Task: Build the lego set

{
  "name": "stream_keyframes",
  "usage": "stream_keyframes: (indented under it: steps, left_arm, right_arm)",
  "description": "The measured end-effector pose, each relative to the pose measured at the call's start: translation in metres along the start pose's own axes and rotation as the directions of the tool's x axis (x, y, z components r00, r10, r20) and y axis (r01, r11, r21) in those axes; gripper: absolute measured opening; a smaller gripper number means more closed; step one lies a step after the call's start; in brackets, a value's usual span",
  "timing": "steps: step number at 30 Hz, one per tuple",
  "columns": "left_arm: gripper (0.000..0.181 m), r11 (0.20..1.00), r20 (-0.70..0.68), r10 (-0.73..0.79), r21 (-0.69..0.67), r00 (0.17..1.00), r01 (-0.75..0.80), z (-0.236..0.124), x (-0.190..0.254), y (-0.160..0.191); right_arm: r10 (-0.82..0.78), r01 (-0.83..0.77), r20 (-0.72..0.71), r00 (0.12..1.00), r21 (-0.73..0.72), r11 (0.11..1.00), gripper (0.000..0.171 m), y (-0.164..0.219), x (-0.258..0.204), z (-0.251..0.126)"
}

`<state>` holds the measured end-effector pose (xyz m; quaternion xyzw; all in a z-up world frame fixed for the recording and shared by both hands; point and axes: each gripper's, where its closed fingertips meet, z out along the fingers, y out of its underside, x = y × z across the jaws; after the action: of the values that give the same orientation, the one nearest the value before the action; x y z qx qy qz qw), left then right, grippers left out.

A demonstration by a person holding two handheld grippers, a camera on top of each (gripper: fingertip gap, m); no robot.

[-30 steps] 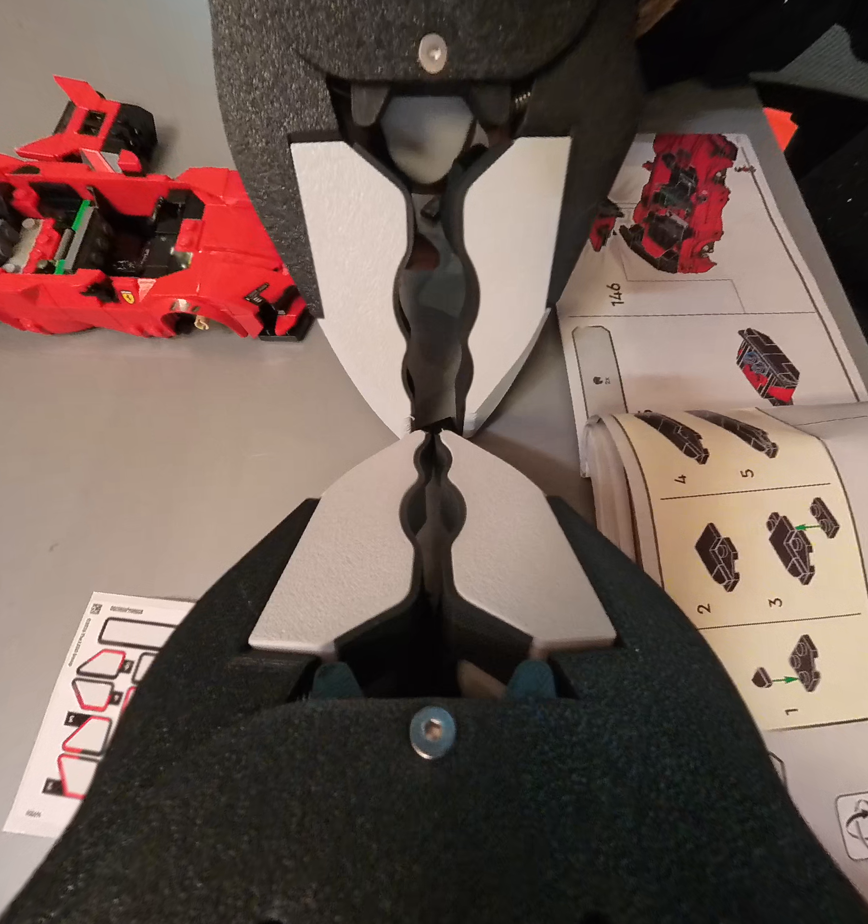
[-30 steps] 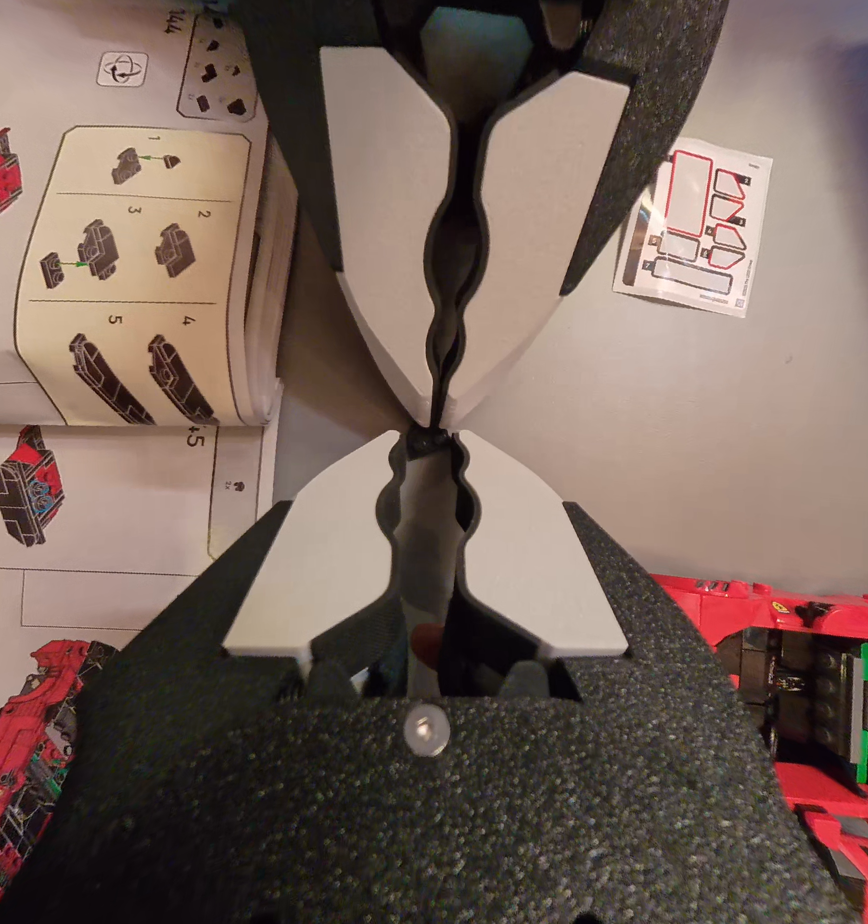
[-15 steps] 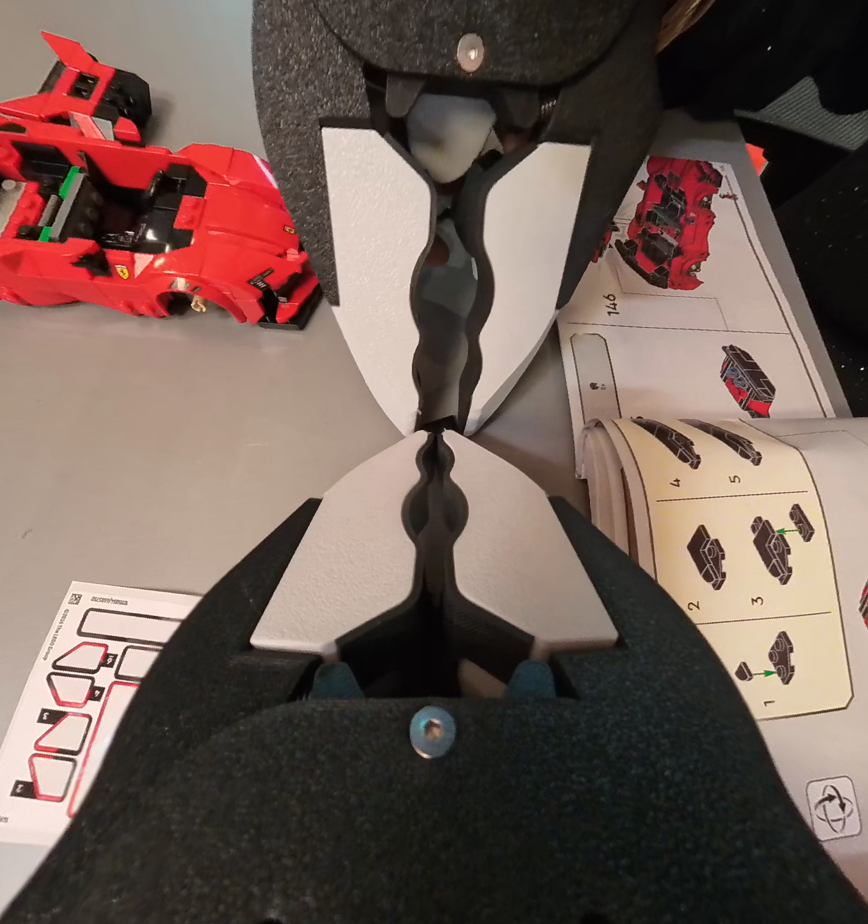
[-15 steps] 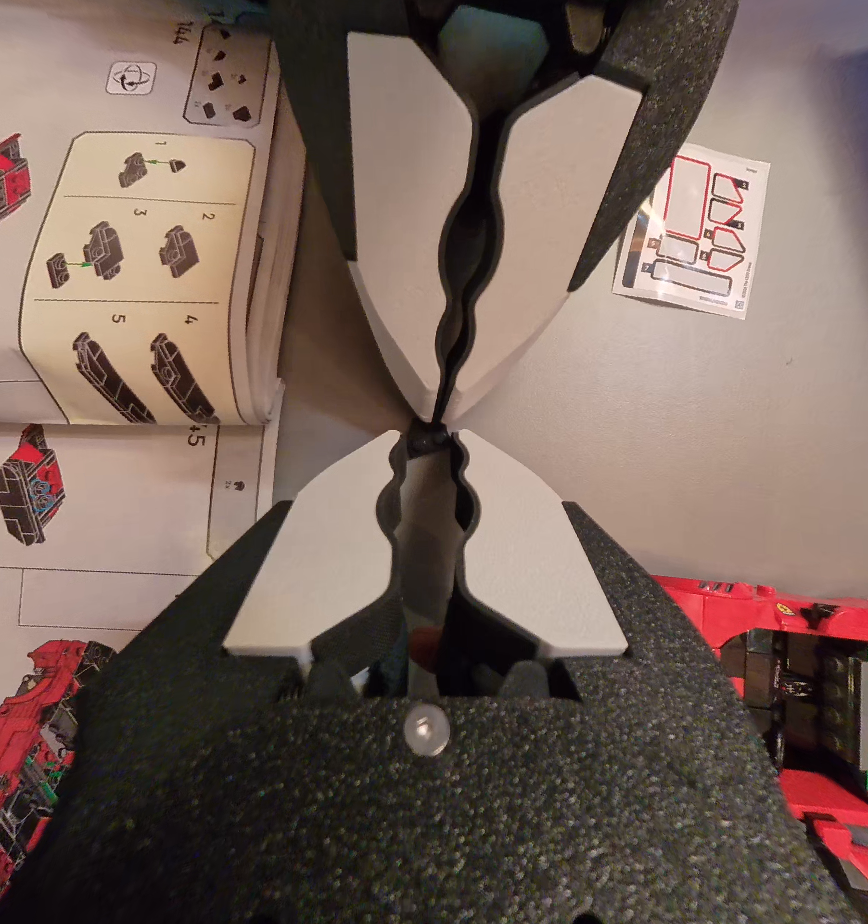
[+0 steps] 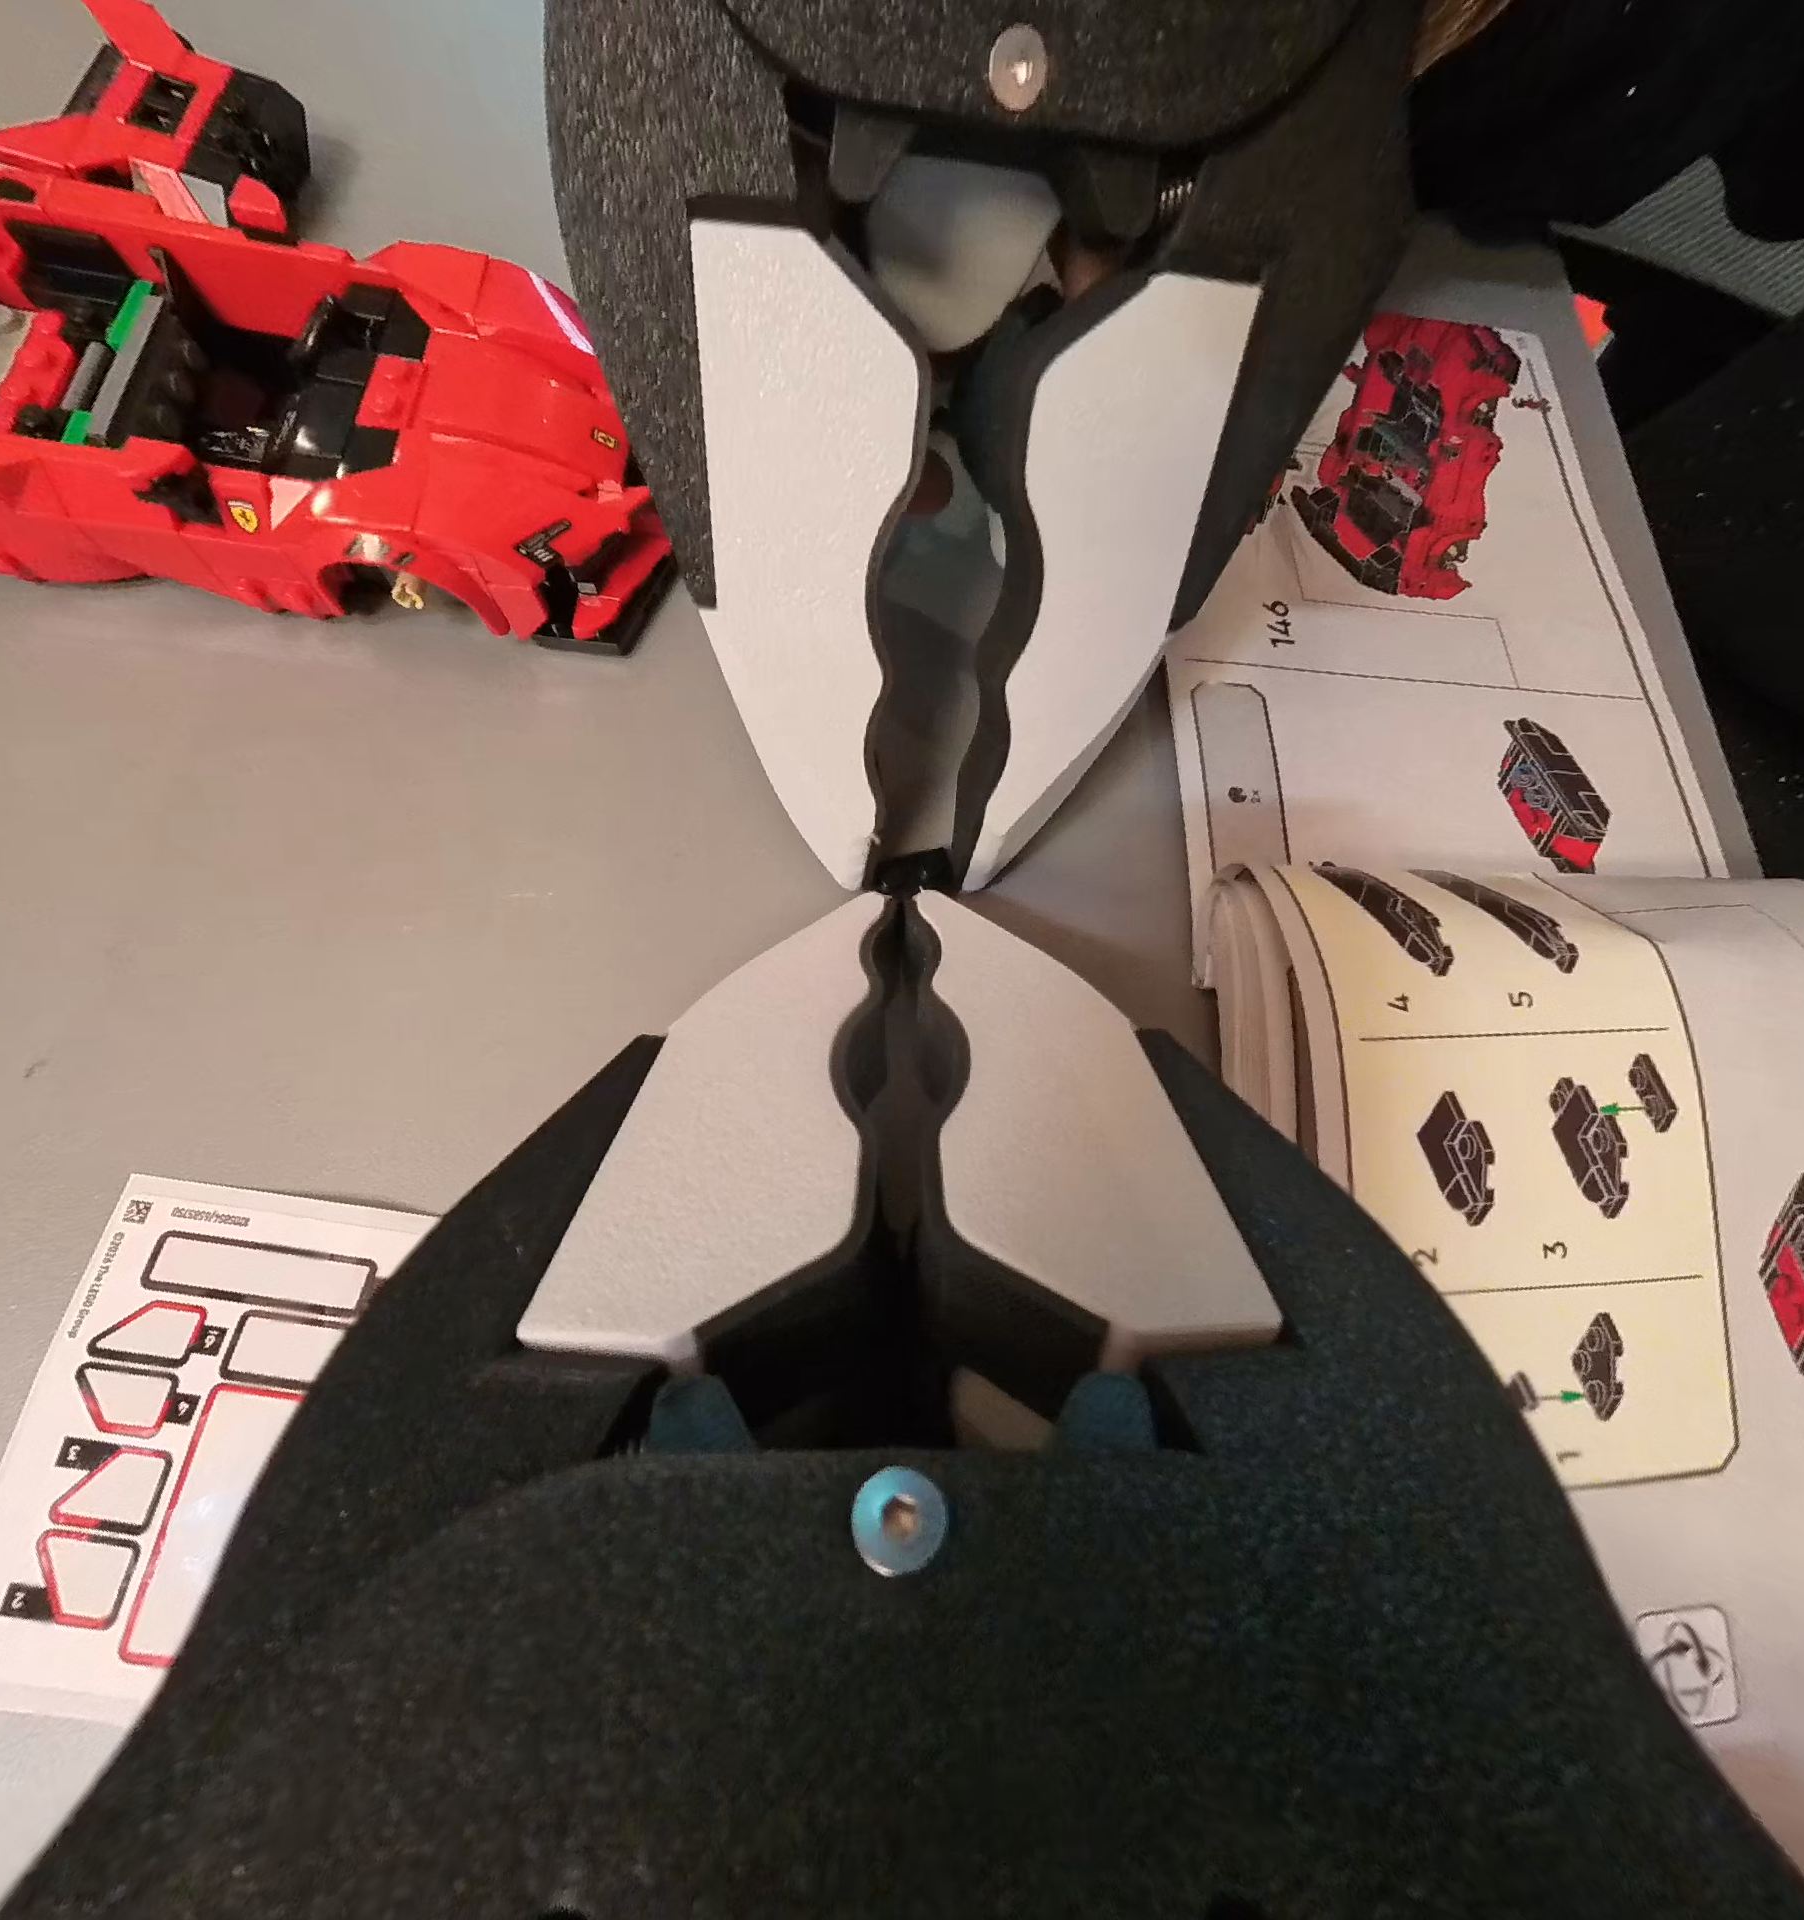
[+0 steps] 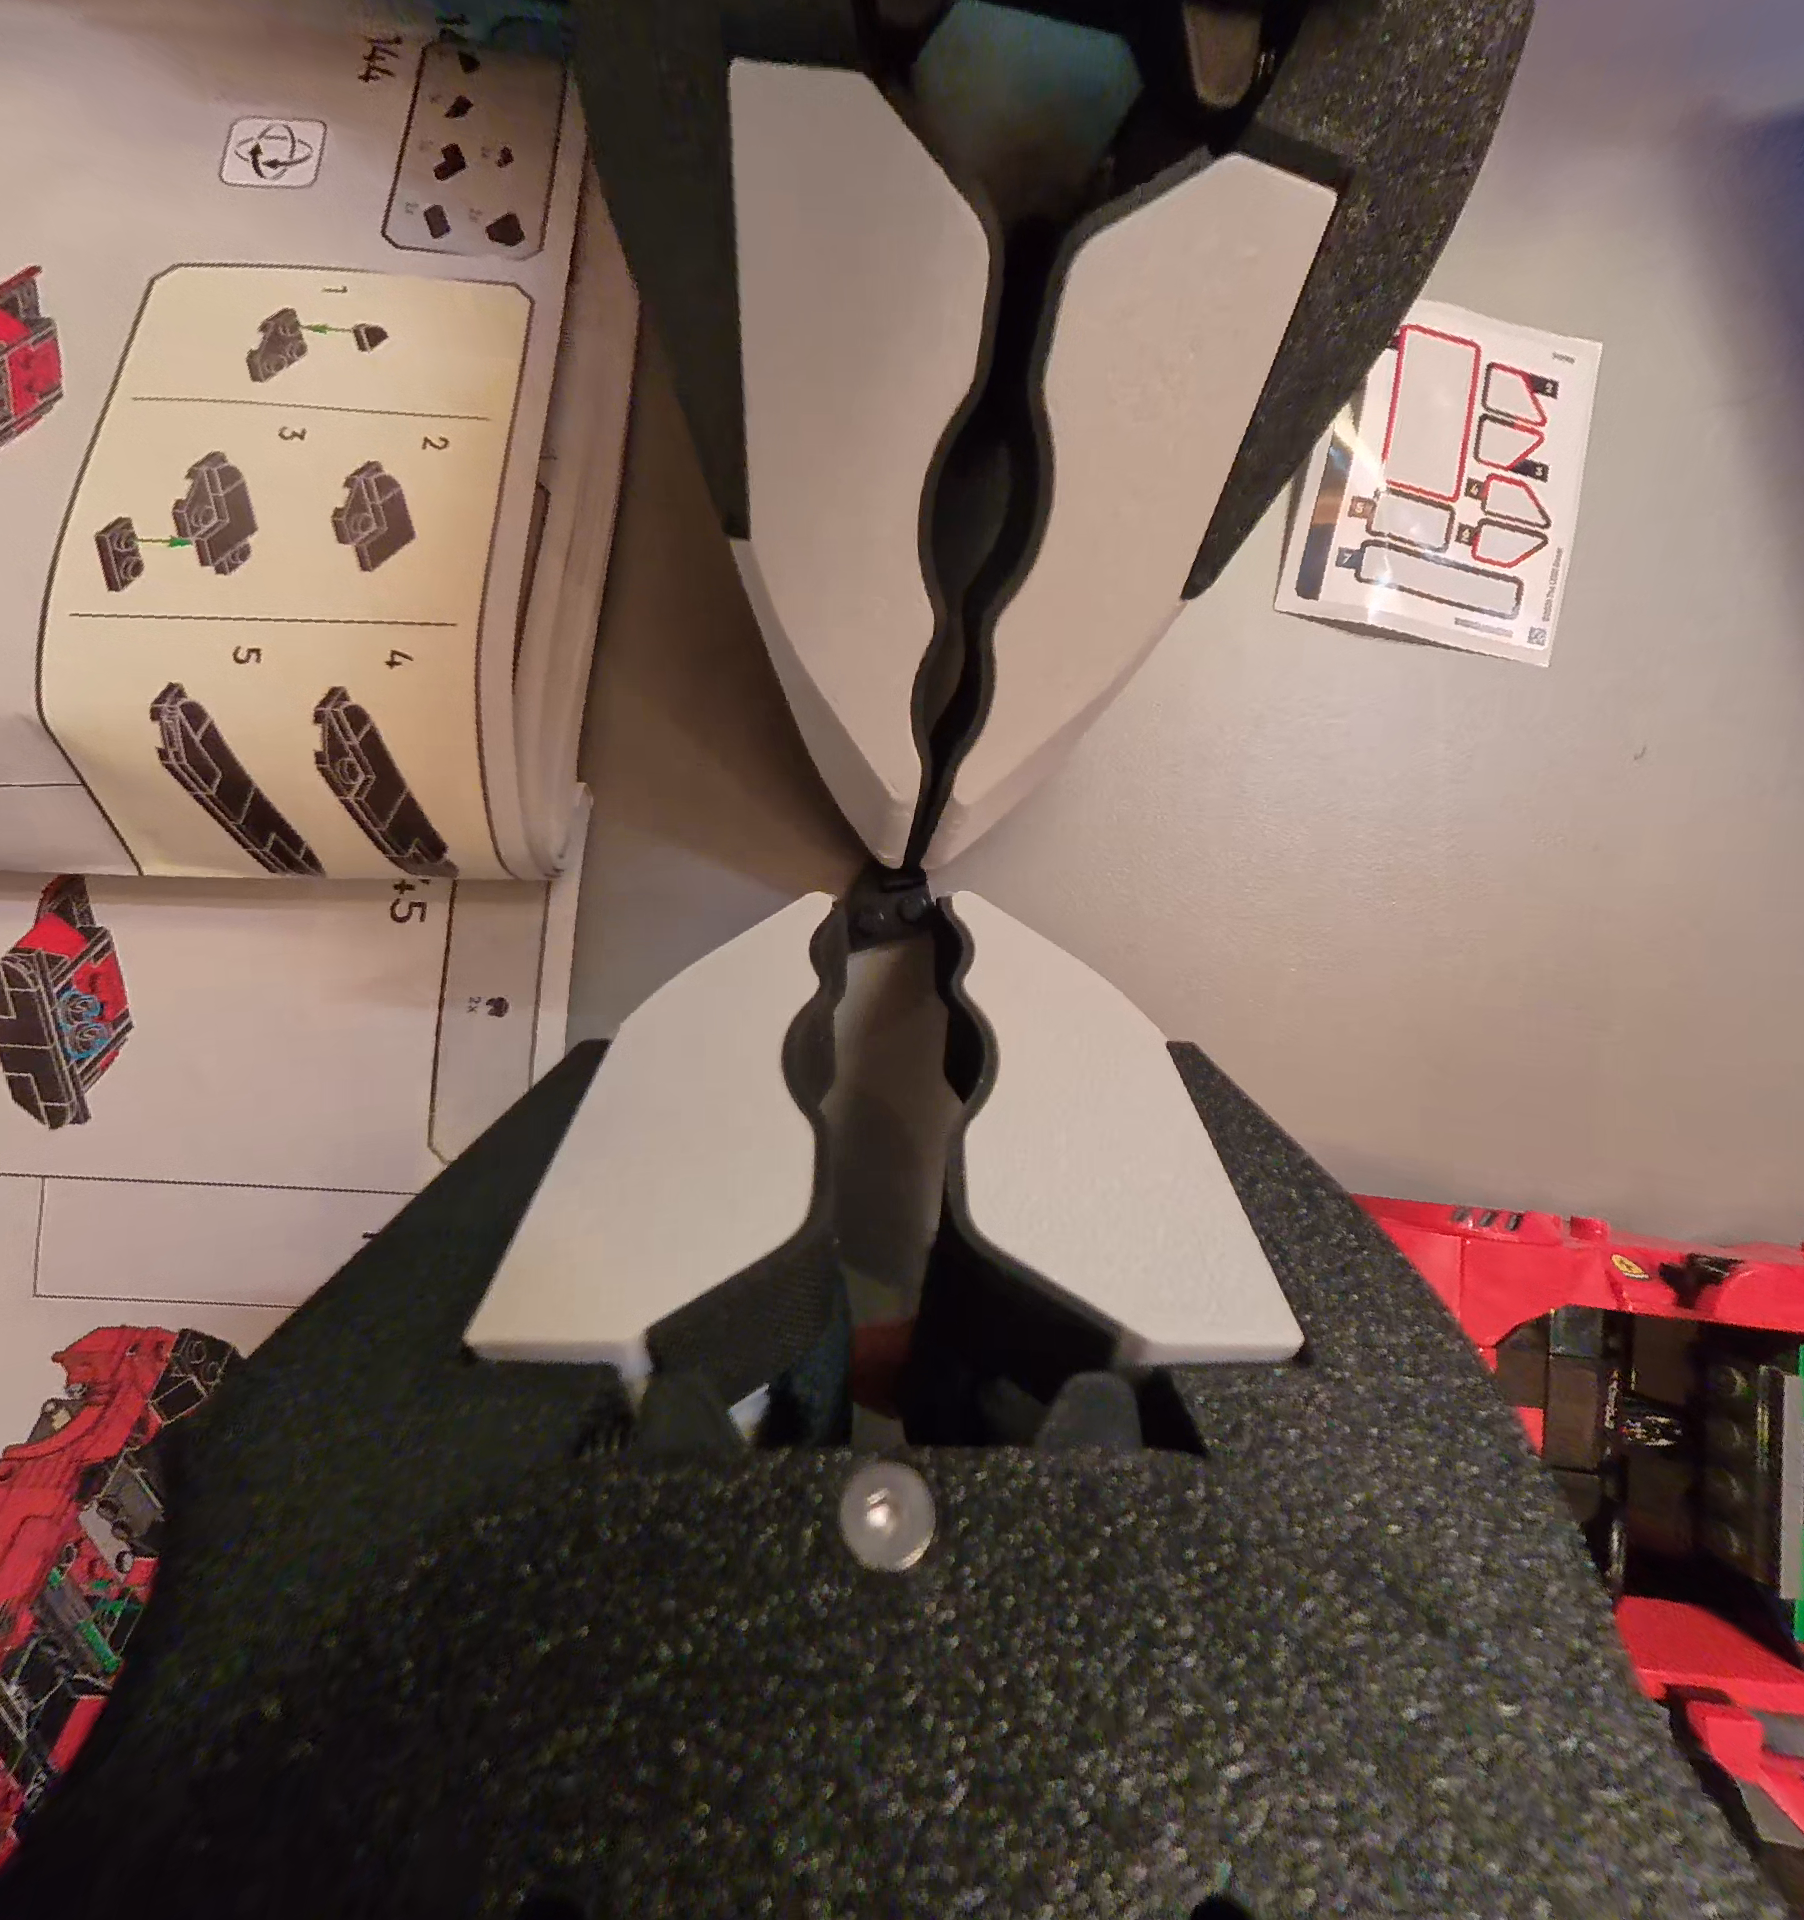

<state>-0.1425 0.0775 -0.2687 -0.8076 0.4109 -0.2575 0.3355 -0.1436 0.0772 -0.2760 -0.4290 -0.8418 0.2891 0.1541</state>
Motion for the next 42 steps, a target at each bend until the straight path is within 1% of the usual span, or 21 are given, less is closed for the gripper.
stream_keyframes:
  steps: [3,5,8,11,15,18,21,22,23,26,27,29,34,42]
  left_arm:
    - [0.001,0.999,0.026,0.027,-0.041,0.999,-0.026,0.001,0.001,0.0]
    - [0.001,0.998,0.027,0.015,-0.06,1.0,-0.013,0.001,0.0,0.0]
    - [0.001,0.998,0.024,0.002,-0.07,1.0,-0.001,0.001,0.0,0.0]
    - [0.002,0.998,0.006,-0.026,-0.052,1.0,0.026,0.001,0.001,0.001]
    - [0.001,0.999,0.018,-0.002,-0.055,1.0,0.003,0.001,0.0,0.001]
    - [0.0,1.0,0.025,0.02,-0.001,0.999,-0.02,-0.002,-0.002,0.0]
    - [0.0,0.992,0.024,0.023,0.12,0.999,-0.026,-0.022,-0.004,-0.012]
    - [0.001,0.993,0.028,0.018,0.115,0.999,-0.021,-0.025,-0.006,-0.01]
    - [0.017,0.995,0.03,0.017,0.093,0.999,-0.02,-0.024,-0.006,-0.007]
    - [0.023,0.998,-0.014,0.062,0.003,0.998,-0.062,-0.007,0.004,0.005]
    - [0.023,0.996,-0.013,0.081,-0.023,0.997,-0.082,-0.003,0.005,0.007]
    - [0.02,0.994,-0.01,0.106,-0.027,0.994,-0.106,0.0,0.006,0.005]
    - [0.011,0.996,-0.013,0.085,-0.034,0.996,-0.086,0.001,0.004,0.006]
    - [0.009,0.996,-0.016,0.079,-0.036,0.997,-0.08,0.002,0.003,0.006]
  right_arm:
    - [0.002,-0.002,0.0,1.0,-0.001,1.0,0.016,0.0,0.0,0.0]
    - [0.002,-0.002,0.001,1.0,-0.002,1.0,0.016,0.0,0.0,0.0]
    - [-0.003,0.003,0.001,1.0,-0.003,1.0,0.016,0.0,0.0,0.0]
    - [-0.003,0.003,0.001,1.0,-0.008,1.0,0.016,0.0,0.0,0.0]
    - [-0.009,0.009,0.004,1.0,-0.015,1.0,0.016,0.0,0.0,0.0]
    - [-0.009,0.009,0.004,1.0,-0.009,1.0,0.016,0.0,0.0,0.0]
    - [-0.012,0.012,0.009,1.0,0.002,1.0,0.016,0.0,-0.001,0.0]
    - [-0.01,0.01,0.011,1.0,0.001,1.0,0.016,0.0,-0.001,0.0]
    - [-0.01,0.01,0.012,1.0,-0.002,1.0,0.016,0.0,-0.001,0.0]
    - [-0.01,0.01,0.013,1.0,-0.004,1.0,0.016,0.0,-0.001,0.0]
    - [-0.012,0.012,0.013,1.0,-0.002,1.0,0.016,0.0,-0.001,0.0]
    - [-0.014,0.014,0.014,1.0,0.004,1.0,0.016,0.0,-0.001,0.0]
    - [-0.025,0.025,0.022,0.999,0.003,1.0,0.016,-0.001,-0.002,0.0]
    - [-0.024,0.024,0.025,0.999,-0.003,1.0,0.016,-0.001,-0.002,0.001]
